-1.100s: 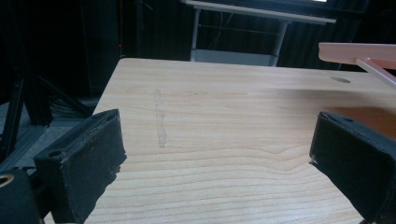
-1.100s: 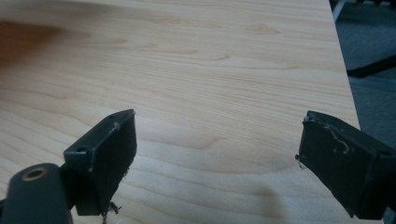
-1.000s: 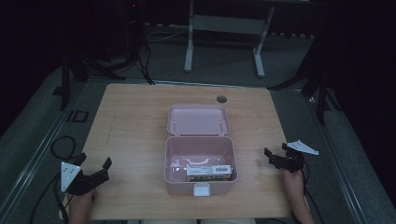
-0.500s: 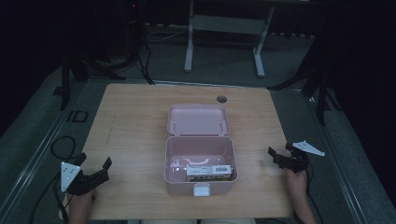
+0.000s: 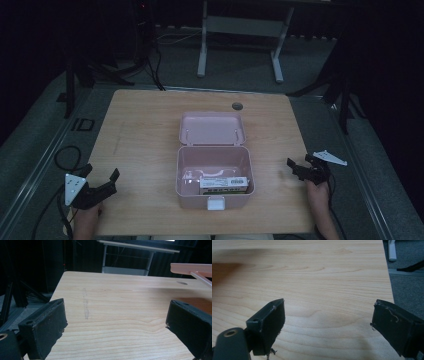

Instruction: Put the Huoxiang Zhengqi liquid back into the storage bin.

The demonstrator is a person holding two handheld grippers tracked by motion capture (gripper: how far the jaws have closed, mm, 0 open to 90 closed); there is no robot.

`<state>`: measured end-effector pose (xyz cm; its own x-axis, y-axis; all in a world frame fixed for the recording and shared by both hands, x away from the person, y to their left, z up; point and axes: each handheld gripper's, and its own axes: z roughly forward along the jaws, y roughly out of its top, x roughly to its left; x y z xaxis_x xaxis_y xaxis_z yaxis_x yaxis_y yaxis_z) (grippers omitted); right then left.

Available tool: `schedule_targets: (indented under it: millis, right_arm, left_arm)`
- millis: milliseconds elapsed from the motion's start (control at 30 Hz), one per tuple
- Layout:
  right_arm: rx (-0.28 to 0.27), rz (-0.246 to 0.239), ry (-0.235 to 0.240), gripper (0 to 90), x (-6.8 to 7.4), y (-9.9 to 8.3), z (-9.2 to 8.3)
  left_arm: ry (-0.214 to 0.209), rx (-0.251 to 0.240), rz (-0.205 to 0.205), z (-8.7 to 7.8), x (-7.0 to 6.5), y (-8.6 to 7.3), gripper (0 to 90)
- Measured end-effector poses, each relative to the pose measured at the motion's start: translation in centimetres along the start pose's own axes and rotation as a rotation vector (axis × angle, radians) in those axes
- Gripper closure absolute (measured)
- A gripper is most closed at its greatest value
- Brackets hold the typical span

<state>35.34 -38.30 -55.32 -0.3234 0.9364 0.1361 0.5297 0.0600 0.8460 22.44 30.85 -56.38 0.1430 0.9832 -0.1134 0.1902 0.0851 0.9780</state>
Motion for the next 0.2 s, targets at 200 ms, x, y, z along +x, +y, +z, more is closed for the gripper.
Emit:
schedule_targets:
  millis: [200]
  right_arm:
    - [0.011,-0.003,0.008,11.0,0.02,0.02,0.09]
  left_arm:
    - [-0.001,0.000,-0.003,-0.02,0.03,0.00,3.1]
